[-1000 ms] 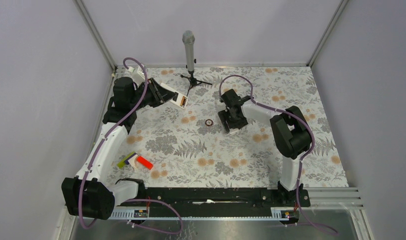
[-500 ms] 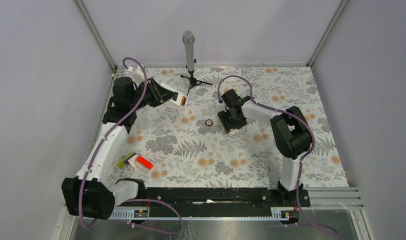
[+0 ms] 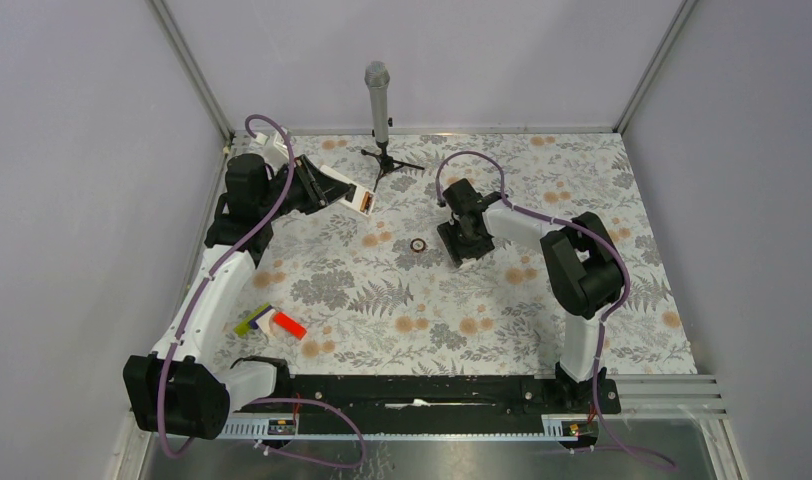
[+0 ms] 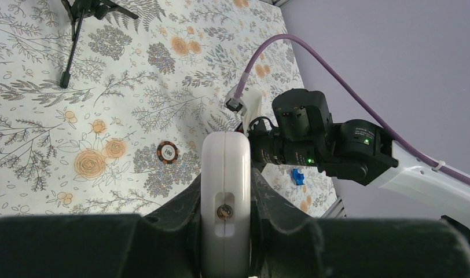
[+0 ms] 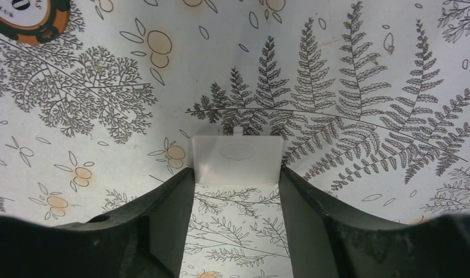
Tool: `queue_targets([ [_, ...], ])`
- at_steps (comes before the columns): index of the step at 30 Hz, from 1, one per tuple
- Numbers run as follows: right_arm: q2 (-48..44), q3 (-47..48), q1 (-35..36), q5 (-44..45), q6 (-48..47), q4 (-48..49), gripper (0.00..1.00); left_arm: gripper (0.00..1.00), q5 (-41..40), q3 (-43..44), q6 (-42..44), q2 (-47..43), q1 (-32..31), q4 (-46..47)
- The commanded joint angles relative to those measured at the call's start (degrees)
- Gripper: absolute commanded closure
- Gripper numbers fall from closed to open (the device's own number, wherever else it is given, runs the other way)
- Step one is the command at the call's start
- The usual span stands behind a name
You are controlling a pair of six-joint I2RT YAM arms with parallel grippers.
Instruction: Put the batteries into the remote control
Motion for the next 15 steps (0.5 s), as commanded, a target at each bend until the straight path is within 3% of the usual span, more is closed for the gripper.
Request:
queue_targets([
  [1, 0.38, -0.98, -0.08, -0.54, 0.26, -3.1, 0.41, 1.0, 1.42, -0.27, -0.15, -1.42, 0.42, 4.26],
  [9, 0.72, -0.14, -0.04, 0.0, 0.41, -3.1, 0.52, 1.0, 1.46, -0.38, -0.17, -1.37, 0.5, 4.26],
  [15, -5.92, -0.86, 0.37, -2.65, 0.59, -0.01, 0.55, 1.0, 4.61, -0.16, -0.74, 1.18, 0.41, 4.35],
])
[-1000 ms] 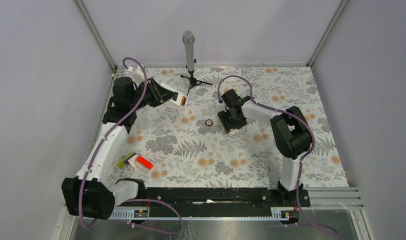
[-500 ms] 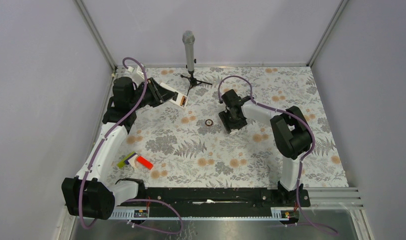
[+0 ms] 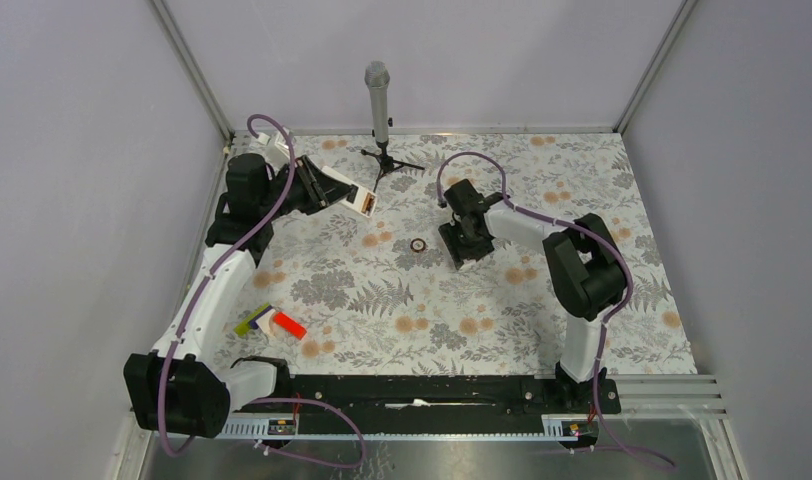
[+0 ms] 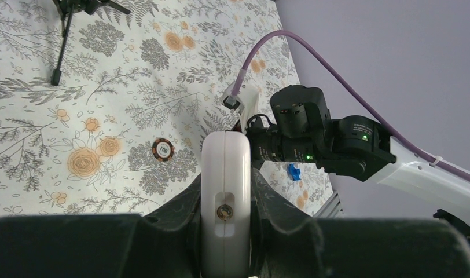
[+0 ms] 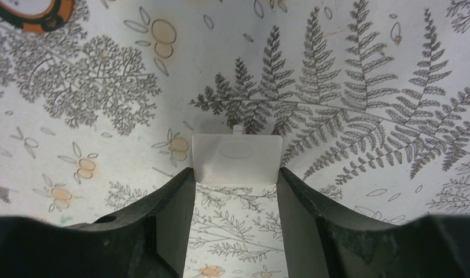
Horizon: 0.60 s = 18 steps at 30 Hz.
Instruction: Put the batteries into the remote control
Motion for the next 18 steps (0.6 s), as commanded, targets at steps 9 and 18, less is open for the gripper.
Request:
queue_targets([
  [9, -20.52, -1.26, 2.44, -9.93, -0.4, -0.17, 0.55, 1.0, 7.52, 2.38, -1.21, 11.95, -4.99, 3.33],
  [18, -28.48, 1.79, 6.37, -13.37, -6.23, -2.8, 0.54, 1.0, 12.69, 9.76, -3.37, 23.54, -12.32, 3.0],
])
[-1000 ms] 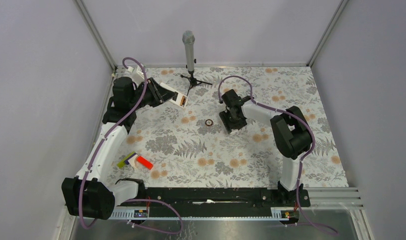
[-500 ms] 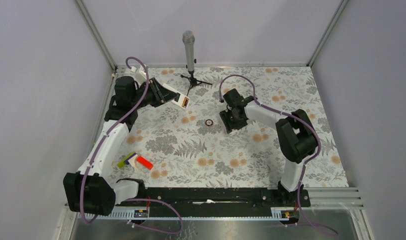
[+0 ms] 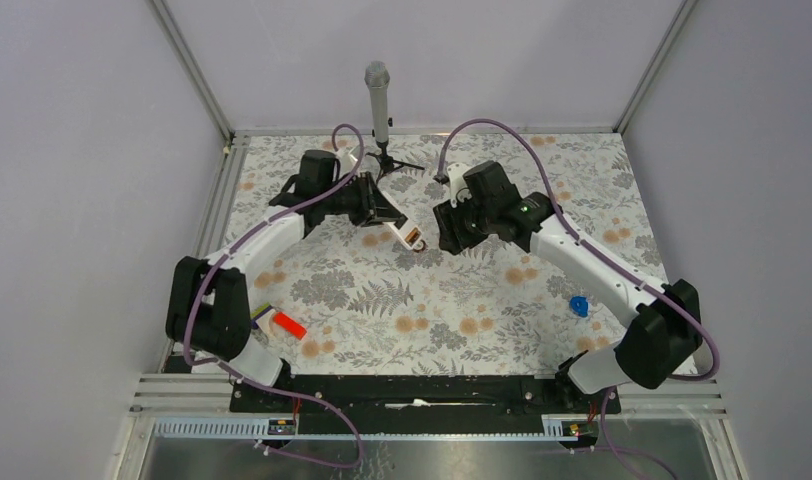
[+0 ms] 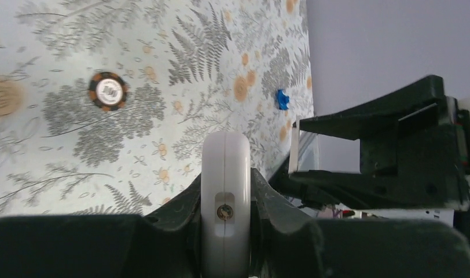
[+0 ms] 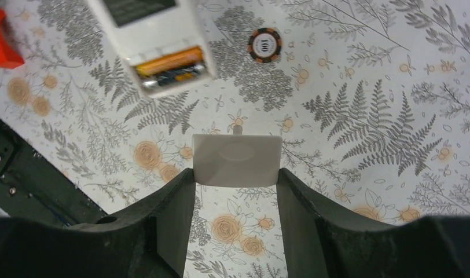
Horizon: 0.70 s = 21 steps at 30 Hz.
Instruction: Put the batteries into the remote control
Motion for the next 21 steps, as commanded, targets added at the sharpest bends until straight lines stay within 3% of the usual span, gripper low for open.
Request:
queue_targets([
  [1, -2.36, 2.99, 2.92, -2.97, -4.47, -1.5, 0.54, 1.0, 4.98, 5.83, -1.76, 2.47, -2.64, 3.43],
  [21, 1.12, 3.65, 7.75, 0.55, -6.84, 1.66, 0.54, 1.0, 7.74, 3.69, -5.58, 0.78, -5.53, 5.44],
])
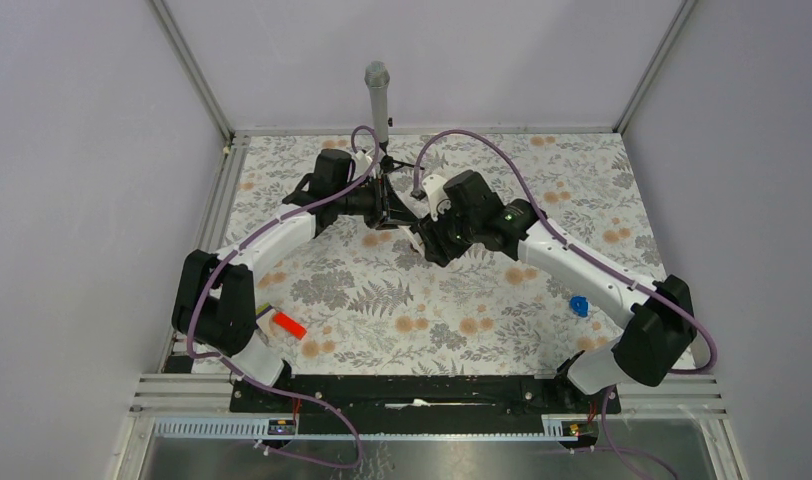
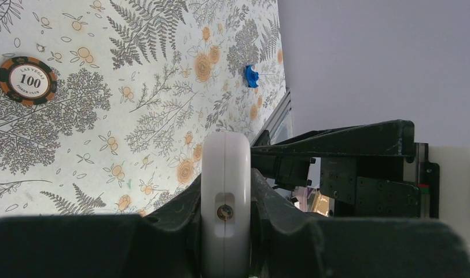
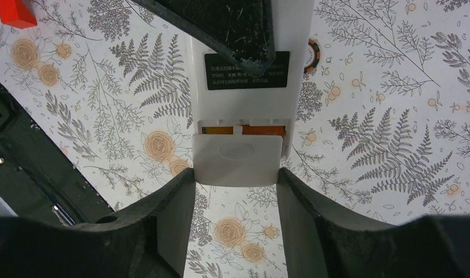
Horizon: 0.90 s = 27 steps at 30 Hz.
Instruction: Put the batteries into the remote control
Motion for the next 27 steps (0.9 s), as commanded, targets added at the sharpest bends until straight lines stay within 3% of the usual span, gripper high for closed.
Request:
queue_targets([
  [1, 0.84, 2.68, 1.0, 1.26, -1.32, 1.32, 0.54, 1.0, 2.94, 0.55, -0.64, -3.02, -0.09, 3.68],
  [27, 1.08, 2.61, 1.03, 4.99, 0.19, 2.57, 0.55, 1.0, 2.07, 3.03, 6.04, -3.3, 0.34, -3.74],
])
